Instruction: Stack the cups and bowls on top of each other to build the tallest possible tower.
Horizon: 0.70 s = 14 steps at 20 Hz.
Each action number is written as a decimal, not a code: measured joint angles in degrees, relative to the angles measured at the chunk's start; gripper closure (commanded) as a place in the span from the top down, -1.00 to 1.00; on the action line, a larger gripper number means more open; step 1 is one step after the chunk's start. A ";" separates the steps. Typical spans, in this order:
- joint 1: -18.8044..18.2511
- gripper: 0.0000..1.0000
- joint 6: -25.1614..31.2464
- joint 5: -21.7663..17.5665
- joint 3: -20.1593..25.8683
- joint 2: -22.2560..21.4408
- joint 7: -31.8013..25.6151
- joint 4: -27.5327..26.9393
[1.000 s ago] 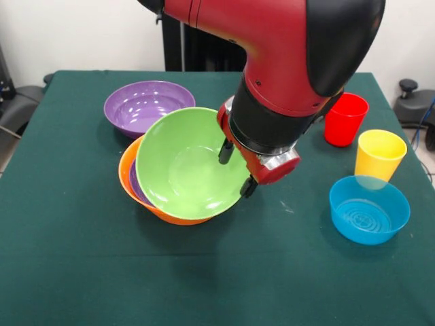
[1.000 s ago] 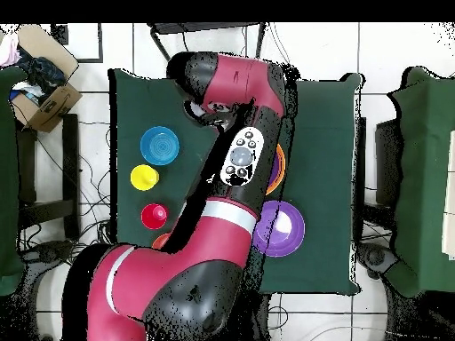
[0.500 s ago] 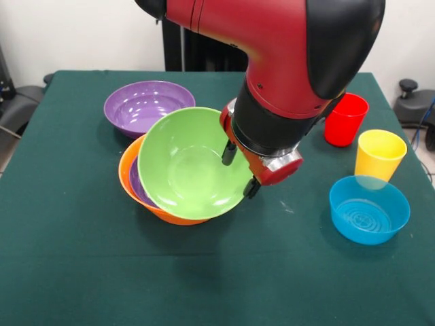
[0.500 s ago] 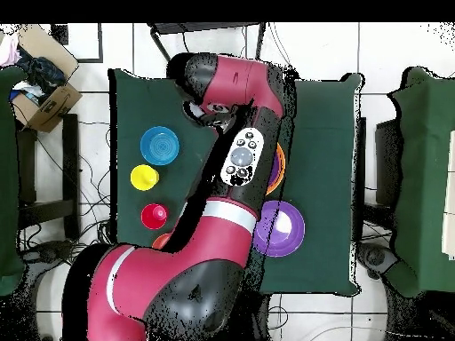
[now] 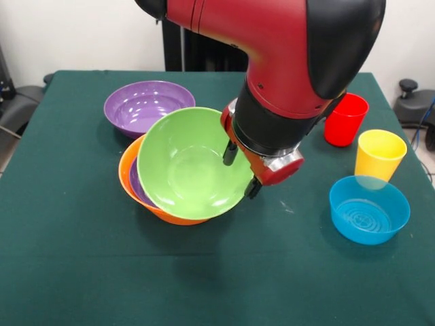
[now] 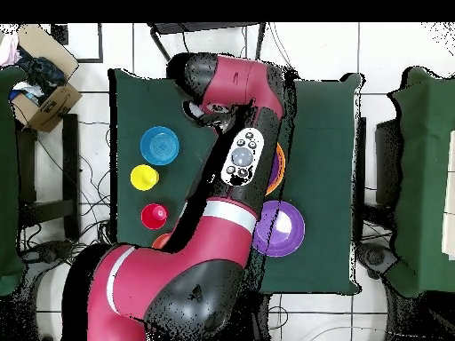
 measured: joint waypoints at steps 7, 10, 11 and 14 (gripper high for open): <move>0.00 1.00 0.00 0.00 0.87 0.09 0.00 0.00; 0.00 1.00 0.00 0.00 1.66 0.16 0.00 0.01; 0.00 1.00 0.00 -0.01 1.81 0.19 0.00 0.00; -0.01 1.00 0.00 -0.01 2.40 0.23 0.00 0.00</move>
